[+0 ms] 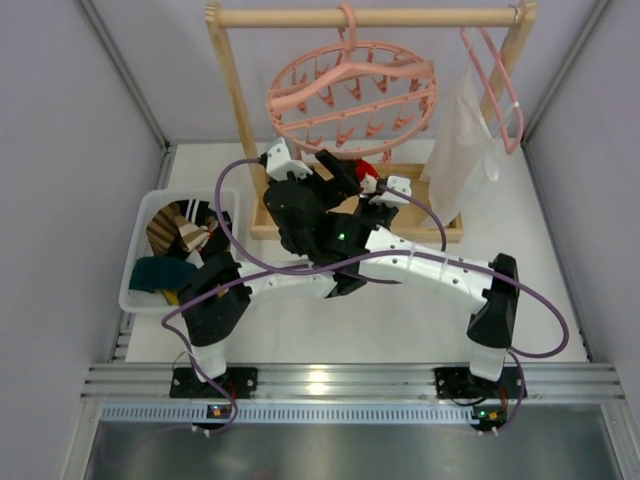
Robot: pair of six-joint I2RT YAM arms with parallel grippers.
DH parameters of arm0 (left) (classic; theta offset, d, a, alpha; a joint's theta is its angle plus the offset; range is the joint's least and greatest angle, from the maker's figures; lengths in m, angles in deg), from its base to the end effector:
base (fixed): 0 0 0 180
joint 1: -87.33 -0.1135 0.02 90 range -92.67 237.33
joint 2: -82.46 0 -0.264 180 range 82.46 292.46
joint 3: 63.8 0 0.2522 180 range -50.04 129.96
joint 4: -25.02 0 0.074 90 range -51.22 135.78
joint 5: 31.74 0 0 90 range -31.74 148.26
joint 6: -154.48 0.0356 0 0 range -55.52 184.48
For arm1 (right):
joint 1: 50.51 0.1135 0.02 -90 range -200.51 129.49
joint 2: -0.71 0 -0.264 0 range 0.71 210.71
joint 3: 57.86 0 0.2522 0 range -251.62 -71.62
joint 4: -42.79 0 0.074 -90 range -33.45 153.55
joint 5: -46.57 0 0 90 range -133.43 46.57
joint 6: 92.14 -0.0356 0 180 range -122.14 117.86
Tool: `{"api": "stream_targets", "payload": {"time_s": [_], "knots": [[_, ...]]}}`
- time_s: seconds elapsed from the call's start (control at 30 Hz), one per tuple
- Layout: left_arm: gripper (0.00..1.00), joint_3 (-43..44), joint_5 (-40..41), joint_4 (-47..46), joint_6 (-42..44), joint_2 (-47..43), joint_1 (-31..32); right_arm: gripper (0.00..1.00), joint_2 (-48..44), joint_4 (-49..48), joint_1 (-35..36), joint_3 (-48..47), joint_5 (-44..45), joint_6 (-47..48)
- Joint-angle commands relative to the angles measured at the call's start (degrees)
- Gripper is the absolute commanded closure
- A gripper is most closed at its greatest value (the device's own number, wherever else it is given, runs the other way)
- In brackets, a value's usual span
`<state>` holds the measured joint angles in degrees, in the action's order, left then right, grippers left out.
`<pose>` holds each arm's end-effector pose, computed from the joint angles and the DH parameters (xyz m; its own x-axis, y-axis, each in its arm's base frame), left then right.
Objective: Remove the socks clipped to the hanger
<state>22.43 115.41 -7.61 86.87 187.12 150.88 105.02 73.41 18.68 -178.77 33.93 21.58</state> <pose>0.2123 -0.3596 0.3121 0.1478 0.1667 -0.9749 0.0720 0.9813 0.1787 0.1768 0.3674 0.4215 -0.1318 -0.5946 -0.7932 0.0860 0.7903 -0.6067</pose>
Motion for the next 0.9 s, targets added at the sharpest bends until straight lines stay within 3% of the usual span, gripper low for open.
{"api": "stream_targets", "payload": {"time_s": [0.0,0.23,0.53,0.67,0.8,0.83,0.87], "knots": [[1.0,-1.45,-1.68,-3.88,-1.12,-1.39,0.26,0.18,-2.53,-14.47,-1.07,2.9,2.7,9.99],[1.0,-4.7,-4.15,-3.79,-3.49,-3.85,0.35,0.24,-2.36,-20.1,-4.15,2.3,2.36,15.73],[1.0,-6.11,-4.67,-3.79,-4.55,-4.64,0.35,0.43,-0.78,-23.63,-6.43,0.63,1.74,21.01],[1.0,-6.11,-4.68,-3.79,-4.55,-4.73,0.35,0.67,-0.25,-23.72,-6.7,-0.07,1.3,21.62],[1.0,-6.02,-4.94,-3.71,-4.64,-4.21,0.35,0.75,0.1,-23.46,-6.61,-0.42,1.12,21.54],[1.0,-6.11,-4.94,-3.71,-4.81,-4.12,0.35,0.82,0.01,-21.98,-6.61,-0.42,0.86,20.75],[1.0,-6.2,-5.02,-3.71,-4.99,-3.94,0.35,0.97,-0.33,-20.83,-6.61,-0.6,0.6,18.4]]}}
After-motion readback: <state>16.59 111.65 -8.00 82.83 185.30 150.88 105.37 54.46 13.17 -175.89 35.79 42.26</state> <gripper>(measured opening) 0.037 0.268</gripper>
